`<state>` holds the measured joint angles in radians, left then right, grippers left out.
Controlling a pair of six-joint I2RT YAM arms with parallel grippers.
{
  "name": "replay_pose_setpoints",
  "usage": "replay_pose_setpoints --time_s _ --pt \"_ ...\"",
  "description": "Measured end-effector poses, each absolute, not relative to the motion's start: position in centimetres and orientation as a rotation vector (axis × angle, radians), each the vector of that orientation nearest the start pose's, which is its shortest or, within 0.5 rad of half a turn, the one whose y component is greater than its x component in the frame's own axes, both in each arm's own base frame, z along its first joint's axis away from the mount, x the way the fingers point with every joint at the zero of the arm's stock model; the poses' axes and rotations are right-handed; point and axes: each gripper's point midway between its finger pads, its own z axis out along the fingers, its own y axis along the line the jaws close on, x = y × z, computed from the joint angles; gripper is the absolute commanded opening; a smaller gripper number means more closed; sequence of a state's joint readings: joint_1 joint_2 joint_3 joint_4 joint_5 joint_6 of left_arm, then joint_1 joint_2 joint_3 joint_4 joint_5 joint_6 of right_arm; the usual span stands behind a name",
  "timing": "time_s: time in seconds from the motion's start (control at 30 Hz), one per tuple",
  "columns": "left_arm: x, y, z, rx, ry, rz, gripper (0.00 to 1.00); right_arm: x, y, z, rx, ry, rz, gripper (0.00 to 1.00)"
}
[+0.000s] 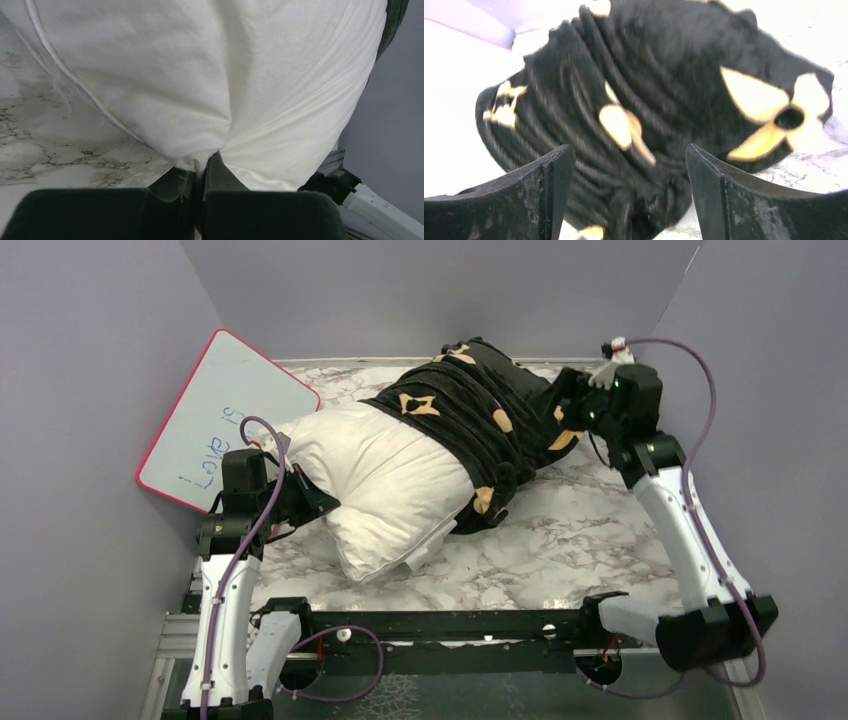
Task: Remove the pillowcase from the pillow
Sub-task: Remove the pillow from the pillowcase.
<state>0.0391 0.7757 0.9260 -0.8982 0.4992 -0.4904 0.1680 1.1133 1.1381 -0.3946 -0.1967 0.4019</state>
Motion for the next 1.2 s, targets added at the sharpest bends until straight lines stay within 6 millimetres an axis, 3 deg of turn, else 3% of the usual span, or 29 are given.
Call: replay_pose_setpoints --time_s 0.07,0.13,0.3,0.4,0.43,0.5,0.6,0.67,0.7,0.83,0.9,0.97,1.07,1.2 --pt "20.2 -9.3 21.7 -0.357 2.31 -0.801 0.0 37.7 11.1 31.1 0.091 1.969 0.534 0.91" --pt "20.1 -9.3 21.6 -0.357 2.309 -0.8 0.0 41.4 11.2 31.1 0.094 1.984 0.495 0.96" --pt "19.8 -9.2 21.4 -0.356 2.302 -0.791 0.0 48.5 11.4 25.9 0.075 2.128 0.396 0.94" --pt "19.6 -9.2 21.2 -0.354 2.301 -0.787 0.0 51.9 13.0 22.9 -0.002 2.208 0.435 0.7" --pt "19.5 -9.2 21.0 -0.353 2.302 -0.786 0.0 52.5 13.5 21.8 -0.033 2.235 0.463 0.59" --pt "19.5 -9.2 20.8 -0.353 2.308 -0.785 0.0 52.3 14.6 19.0 -0.075 2.302 0.542 0.47" --pt "19.5 -9.2 20.7 -0.332 2.312 -0.78 0.0 49.7 14.6 15.9 -0.04 2.332 0.595 0.24" --pt "19.4 -9.1 20.5 -0.318 2.321 -0.769 0.0 46.1 13.4 16.1 0.027 2.293 0.581 0.05" --pt "19.3 -9.0 20.4 -0.317 2.327 -0.761 0.04 44.1 12.6 17.0 0.052 2.261 0.564 0.01" --pt "19.7 -8.2 19.7 -0.318 2.348 -0.697 0.4 37.3 9.8 21.5 0.141 2.135 0.488 0.01" --pt "20.1 -7.8 19.3 -0.324 2.367 -0.664 0.59 34.3 9.1 22.0 0.169 2.121 0.478 0.01" --pt "20.7 -7.4 19.1 -0.329 2.383 -0.636 0.76 31.0 8.6 21.0 0.199 2.138 0.484 0.01" --pt "21.8 -6.9 20.1 -0.335 2.369 -0.599 0.89 26.2 8.4 19.4 0.254 2.154 0.528 0.03" --pt "23.5 -6.2 23.1 -0.321 2.294 -0.548 0.96 21.8 8.7 19.3 0.307 2.124 0.617 0.27"
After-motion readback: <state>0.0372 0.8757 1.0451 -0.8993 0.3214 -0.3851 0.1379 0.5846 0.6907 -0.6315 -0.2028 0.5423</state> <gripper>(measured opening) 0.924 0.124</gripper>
